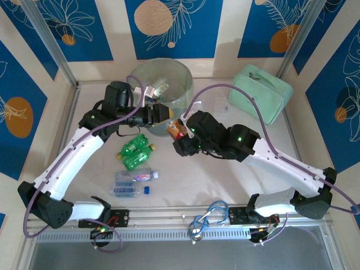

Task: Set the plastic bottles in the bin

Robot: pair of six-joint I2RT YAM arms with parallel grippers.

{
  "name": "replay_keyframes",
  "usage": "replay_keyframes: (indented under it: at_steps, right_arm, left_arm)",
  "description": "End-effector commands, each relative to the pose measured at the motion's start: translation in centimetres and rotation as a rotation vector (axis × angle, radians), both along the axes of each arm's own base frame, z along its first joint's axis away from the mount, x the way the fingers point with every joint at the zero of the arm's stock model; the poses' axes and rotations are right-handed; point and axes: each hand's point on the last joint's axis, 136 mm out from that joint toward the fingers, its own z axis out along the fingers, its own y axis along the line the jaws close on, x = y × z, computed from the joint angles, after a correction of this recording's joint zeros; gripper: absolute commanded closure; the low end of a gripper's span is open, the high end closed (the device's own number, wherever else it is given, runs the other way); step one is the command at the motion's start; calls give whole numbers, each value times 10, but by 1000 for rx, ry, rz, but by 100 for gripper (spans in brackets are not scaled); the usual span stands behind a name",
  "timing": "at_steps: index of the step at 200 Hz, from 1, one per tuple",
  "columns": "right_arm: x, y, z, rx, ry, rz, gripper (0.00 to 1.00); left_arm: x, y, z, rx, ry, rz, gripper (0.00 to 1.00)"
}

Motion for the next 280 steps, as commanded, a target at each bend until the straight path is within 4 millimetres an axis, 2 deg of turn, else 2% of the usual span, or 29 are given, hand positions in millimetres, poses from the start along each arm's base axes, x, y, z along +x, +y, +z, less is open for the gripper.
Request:
replay_keyframes:
  at_steps: [1, 34, 68, 78, 98, 109, 143, 162, 182, 249, 280]
  right_arm:
    - [2, 3, 16, 19, -38, 8, 38]
    - [3, 2, 19, 23, -44, -3, 38]
    - [5, -4, 27, 43, -59, -35, 35]
    - [6, -6, 28, 50, -56, -47, 28]
    - [10, -17, 36, 92, -52, -102, 6]
    - [9, -21, 44, 148, -40, -112, 0]
    - [-5, -27, 87, 511, 113, -43, 1]
    - [-5, -36, 108, 689, 207, -19, 1]
    - [-1, -42, 122, 811, 304, 6, 1]
    - [10, -32, 153, 940, 364, 101, 1]
    - [16, -28, 156, 948, 363, 106, 5]
  left_arm:
    - [-6, -3, 5, -9, -26, -37, 51]
    - [-1, -4, 8, -16, -39, -28, 67]
    - [5, -5, 12, -41, -44, -9, 76]
    - [9, -3, 14, -54, -46, 10, 78]
    - [24, 9, 23, -114, -41, 80, 79]
    - [33, 16, 34, -179, -47, 115, 80]
    - [44, 23, 75, -390, -104, 123, 80]
    - [45, 21, 82, -443, -110, 103, 80]
    - [44, 19, 88, -483, -115, 73, 80]
    - [29, 12, 108, -590, -143, -65, 80]
    - [25, 12, 112, -599, -148, -88, 79]
